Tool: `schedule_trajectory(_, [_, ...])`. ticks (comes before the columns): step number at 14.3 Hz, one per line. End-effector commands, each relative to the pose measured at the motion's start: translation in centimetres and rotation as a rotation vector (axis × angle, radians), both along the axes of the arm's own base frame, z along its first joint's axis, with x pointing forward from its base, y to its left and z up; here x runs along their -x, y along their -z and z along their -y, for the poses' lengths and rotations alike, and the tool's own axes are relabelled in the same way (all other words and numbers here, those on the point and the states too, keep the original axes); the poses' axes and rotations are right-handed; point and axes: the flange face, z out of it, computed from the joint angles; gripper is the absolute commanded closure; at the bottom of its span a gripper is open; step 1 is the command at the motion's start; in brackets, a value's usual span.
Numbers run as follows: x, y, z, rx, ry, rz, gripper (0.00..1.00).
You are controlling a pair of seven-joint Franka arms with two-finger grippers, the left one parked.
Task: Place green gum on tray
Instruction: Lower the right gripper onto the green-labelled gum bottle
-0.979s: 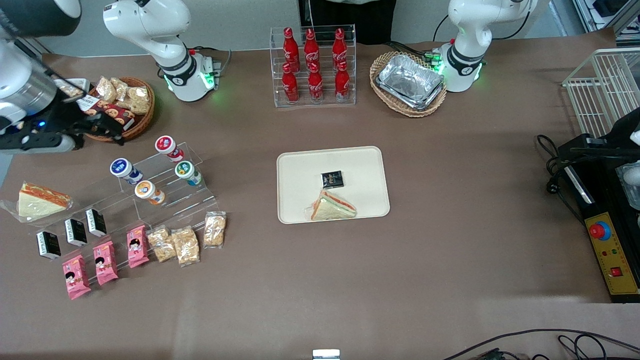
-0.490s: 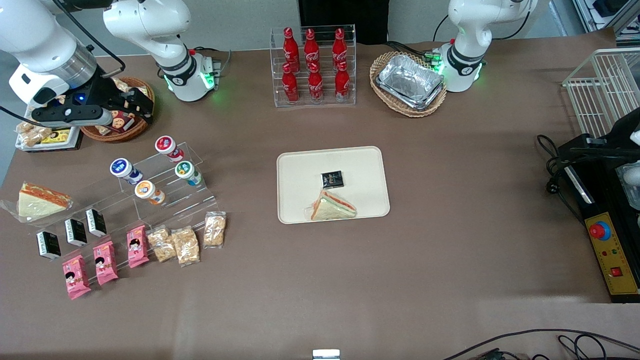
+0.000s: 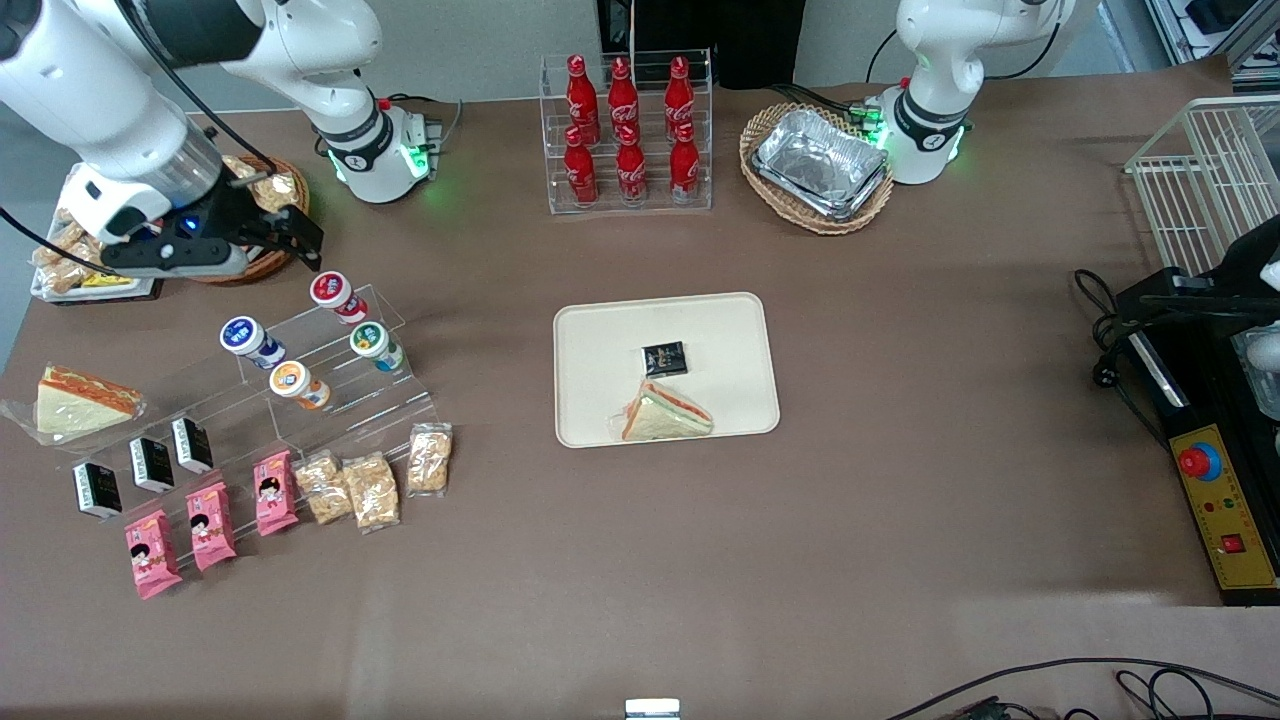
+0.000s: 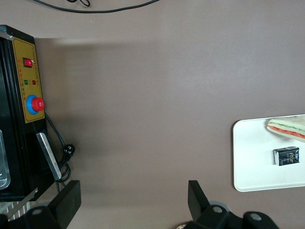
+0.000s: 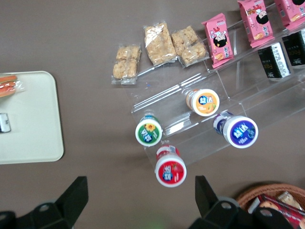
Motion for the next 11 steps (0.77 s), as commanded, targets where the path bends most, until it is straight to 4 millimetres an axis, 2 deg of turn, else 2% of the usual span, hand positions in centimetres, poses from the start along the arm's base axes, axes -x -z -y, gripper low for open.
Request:
schedule_trajectory(1, [-0.6,5.2,0.4,-0.022,0.003,0.004,0.0])
schedule_trajectory(5, [-3.3,12.3,0.5,-0.027,-0.023,-0.031,0.0])
schedule_trajectory(9, [-5.1,18.3,0.3,-0.028,-0.02,-0.063,0.0])
schedule_trajectory(11, [-5.2,20.3,0.3,-0.028,-0.02,-0.078,0.0])
